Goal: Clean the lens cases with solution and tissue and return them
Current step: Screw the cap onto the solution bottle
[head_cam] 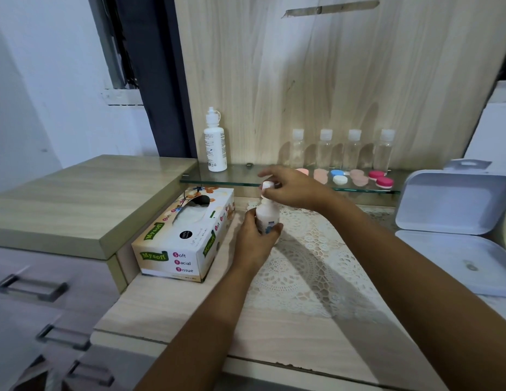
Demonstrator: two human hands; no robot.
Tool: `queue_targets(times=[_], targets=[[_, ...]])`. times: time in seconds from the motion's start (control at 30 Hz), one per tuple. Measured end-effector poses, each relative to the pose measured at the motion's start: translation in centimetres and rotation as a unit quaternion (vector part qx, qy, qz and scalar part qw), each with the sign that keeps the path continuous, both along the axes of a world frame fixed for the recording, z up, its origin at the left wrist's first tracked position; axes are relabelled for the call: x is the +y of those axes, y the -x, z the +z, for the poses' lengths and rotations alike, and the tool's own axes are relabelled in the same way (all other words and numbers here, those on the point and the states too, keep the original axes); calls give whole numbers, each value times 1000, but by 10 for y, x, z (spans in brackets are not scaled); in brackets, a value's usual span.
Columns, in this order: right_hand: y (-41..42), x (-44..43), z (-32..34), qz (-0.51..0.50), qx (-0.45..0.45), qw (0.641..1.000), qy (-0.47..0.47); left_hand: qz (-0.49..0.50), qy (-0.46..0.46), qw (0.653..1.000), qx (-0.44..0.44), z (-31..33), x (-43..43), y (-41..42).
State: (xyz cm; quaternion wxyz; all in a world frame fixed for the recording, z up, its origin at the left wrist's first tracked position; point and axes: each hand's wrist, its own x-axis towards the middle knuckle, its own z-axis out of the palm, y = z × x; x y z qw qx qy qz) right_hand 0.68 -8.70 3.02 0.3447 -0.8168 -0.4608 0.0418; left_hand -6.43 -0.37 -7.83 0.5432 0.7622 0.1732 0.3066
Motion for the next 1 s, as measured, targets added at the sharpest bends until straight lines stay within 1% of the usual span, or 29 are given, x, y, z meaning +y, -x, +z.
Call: queue_targets(times=[0.03,0.1,0.33,0.4,0.43,0.53,0.57,0.63,0.73,0.8,0.87,0.93,1.0], targets=[[-1,-3,1,16,27,999,-11,1,-2,1000,1,0,0,0],[-2,-6,1,20,25,999,-18,3,-6,1000,0,-1,0,0],[-1,5,-8,-65,-108,992,-14,0,3,1000,-2,-1,1,-2],[0,6,-12,-71,-138,988,-8,-3,9,1000,-3,-1,1,-1],[1,5,-13,-56,-121,991,-9,-4,10,1000,-3,-1,0,-1],[2,0,-11,5,20,998,-54,-3,6,1000,-2,0,0,0],[1,-1,-11,12,31,998,-61,-3,2,1000,-2,0,-1,0],[1,-2,-11,-1,-11,999,-52,-1,-2,1000,-4,1,-1,1],[3,-1,-13,-54,-104,992,-36,1,-3,1000,-5,1,0,1],[3,1,-16,-81,-139,986,-33,-1,0,1000,-4,1,0,2],[3,0,-17,-63,-121,990,-35,-4,2,1000,-4,1,0,1],[4,-3,-17,-25,-74,996,-49,-1,1,1000,-3,0,0,1],[5,-6,-17,-23,-65,996,-62,0,-1,1000,-2,0,1,0]])
